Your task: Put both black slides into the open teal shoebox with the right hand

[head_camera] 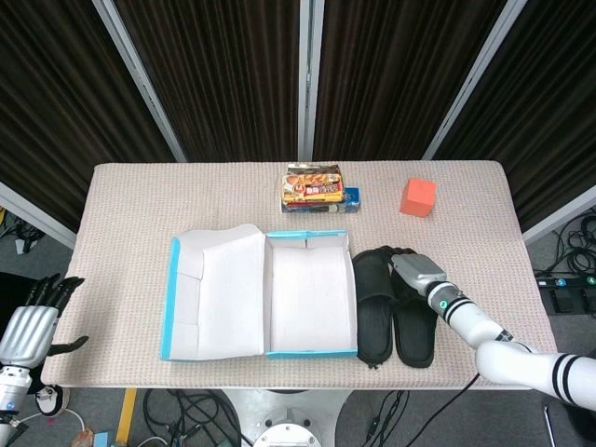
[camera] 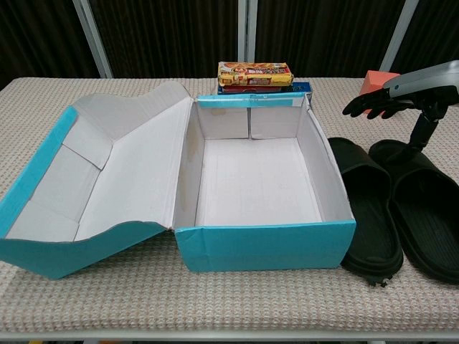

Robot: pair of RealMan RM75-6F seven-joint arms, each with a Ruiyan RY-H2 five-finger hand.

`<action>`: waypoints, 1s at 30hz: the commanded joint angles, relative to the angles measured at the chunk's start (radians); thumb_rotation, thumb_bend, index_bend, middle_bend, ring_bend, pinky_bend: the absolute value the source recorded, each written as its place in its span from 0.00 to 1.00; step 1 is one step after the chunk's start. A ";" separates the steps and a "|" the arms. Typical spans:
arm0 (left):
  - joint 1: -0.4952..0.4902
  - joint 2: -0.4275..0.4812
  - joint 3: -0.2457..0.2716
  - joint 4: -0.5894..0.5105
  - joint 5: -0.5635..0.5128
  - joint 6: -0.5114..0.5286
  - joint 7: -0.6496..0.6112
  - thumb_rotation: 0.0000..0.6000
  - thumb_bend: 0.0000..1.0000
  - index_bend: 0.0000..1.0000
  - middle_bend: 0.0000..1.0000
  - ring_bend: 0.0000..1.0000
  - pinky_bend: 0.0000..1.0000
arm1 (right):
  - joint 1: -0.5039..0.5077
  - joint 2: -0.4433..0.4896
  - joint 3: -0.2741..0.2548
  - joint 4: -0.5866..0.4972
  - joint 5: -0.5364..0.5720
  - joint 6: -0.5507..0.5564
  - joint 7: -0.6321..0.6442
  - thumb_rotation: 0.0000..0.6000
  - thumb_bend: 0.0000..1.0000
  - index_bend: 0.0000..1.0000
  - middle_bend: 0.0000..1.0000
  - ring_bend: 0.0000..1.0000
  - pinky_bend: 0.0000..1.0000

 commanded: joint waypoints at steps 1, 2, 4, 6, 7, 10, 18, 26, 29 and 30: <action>0.000 -0.002 0.001 0.006 0.001 -0.002 -0.010 1.00 0.13 0.10 0.11 0.00 0.06 | 0.072 -0.018 -0.054 0.013 0.117 -0.012 -0.027 1.00 0.12 0.00 0.00 0.00 0.00; 0.001 -0.002 0.002 0.009 0.002 -0.002 -0.015 1.00 0.13 0.10 0.11 0.00 0.06 | 0.093 -0.025 -0.065 0.022 0.146 -0.017 -0.029 1.00 0.12 0.00 0.00 0.00 0.00; 0.001 0.000 0.003 0.012 0.003 -0.003 -0.021 1.00 0.13 0.10 0.11 0.00 0.06 | 0.121 -0.037 -0.080 0.035 0.184 -0.027 -0.029 1.00 0.12 0.00 0.00 0.00 0.00; 0.001 0.002 0.005 0.013 0.003 -0.006 -0.032 1.00 0.13 0.10 0.11 0.00 0.06 | 0.150 -0.048 -0.094 0.050 0.223 -0.057 -0.018 1.00 0.12 0.00 0.00 0.00 0.00; 0.001 0.003 0.006 0.013 0.003 -0.007 -0.037 1.00 0.13 0.10 0.11 0.00 0.06 | 0.162 -0.052 -0.099 0.058 0.238 -0.072 -0.011 1.00 0.12 0.00 0.00 0.00 0.00; 0.001 0.005 0.008 0.018 0.007 -0.007 -0.048 1.00 0.13 0.10 0.11 0.00 0.06 | 0.194 -0.073 -0.119 0.088 0.271 -0.094 0.006 1.00 0.13 0.00 0.00 0.00 0.00; 0.000 -0.001 0.018 0.040 0.019 -0.014 -0.055 1.00 0.13 0.10 0.11 0.00 0.06 | 0.270 -0.137 -0.183 0.111 0.331 -0.022 -0.011 1.00 0.13 0.00 0.00 0.00 0.00; 0.003 0.000 0.031 0.053 0.033 -0.015 -0.076 1.00 0.13 0.10 0.11 0.00 0.06 | 0.325 -0.179 -0.211 0.116 0.402 0.018 -0.032 1.00 0.13 0.00 0.03 0.00 0.00; 0.004 -0.001 0.032 0.057 0.032 -0.015 -0.084 1.00 0.13 0.10 0.11 0.00 0.06 | 0.342 -0.190 -0.222 0.119 0.423 0.023 -0.042 1.00 0.13 0.00 0.05 0.00 0.00; 0.005 -0.001 0.032 0.058 0.031 -0.015 -0.086 1.00 0.13 0.10 0.11 0.00 0.06 | 0.347 -0.193 -0.226 0.120 0.429 0.026 -0.045 1.00 0.13 0.00 0.05 0.00 0.00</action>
